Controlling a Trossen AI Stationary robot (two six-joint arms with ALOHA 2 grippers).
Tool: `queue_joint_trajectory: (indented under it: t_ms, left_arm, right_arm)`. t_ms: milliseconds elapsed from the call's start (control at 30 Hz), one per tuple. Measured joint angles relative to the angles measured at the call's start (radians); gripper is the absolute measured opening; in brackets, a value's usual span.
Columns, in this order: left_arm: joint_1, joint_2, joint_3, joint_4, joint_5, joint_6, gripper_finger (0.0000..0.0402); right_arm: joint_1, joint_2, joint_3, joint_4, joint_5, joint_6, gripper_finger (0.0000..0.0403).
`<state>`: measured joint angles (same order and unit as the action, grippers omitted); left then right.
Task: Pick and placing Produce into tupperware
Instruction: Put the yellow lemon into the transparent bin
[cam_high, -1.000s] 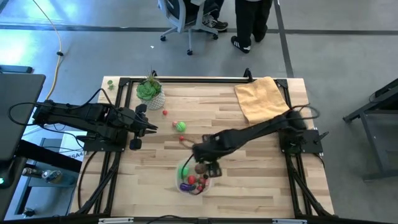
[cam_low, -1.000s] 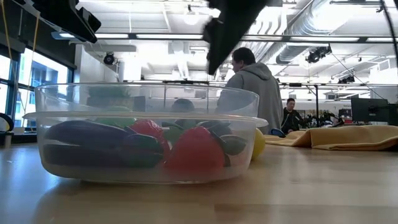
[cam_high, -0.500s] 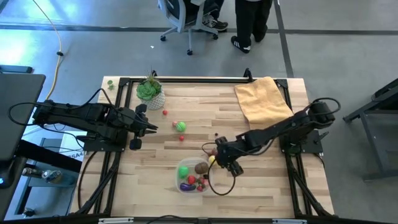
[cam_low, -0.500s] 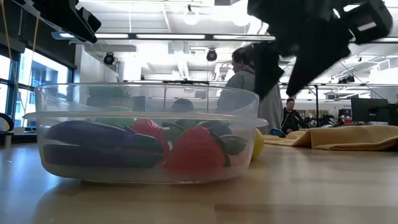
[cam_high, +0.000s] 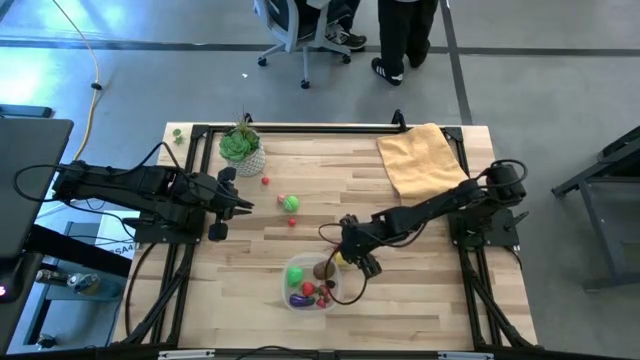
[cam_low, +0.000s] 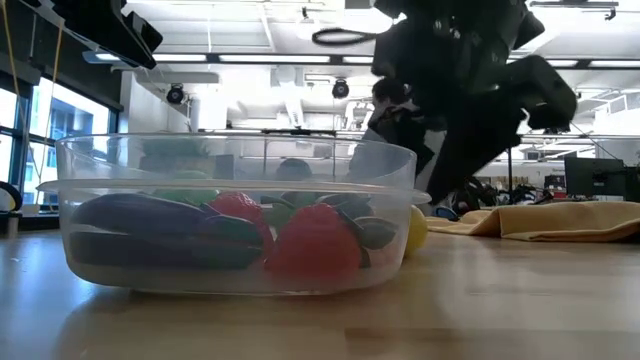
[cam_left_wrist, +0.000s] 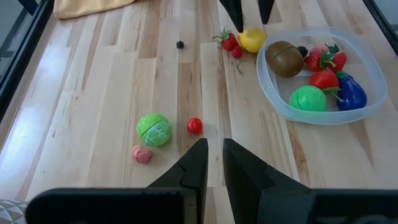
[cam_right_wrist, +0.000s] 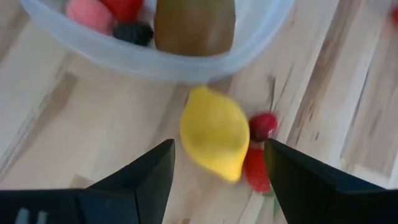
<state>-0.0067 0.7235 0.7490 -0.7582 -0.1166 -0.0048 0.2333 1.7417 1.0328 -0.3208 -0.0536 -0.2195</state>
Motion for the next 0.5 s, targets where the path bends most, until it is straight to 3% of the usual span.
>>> queue_joint_trajectory:
  t_ms: [500]
  left_arm:
    - [0.0,0.0,0.0,0.0,0.0,0.0,0.004]
  right_arm:
    - [0.0,0.047,0.002,0.049,-0.045,-0.014,0.0206]
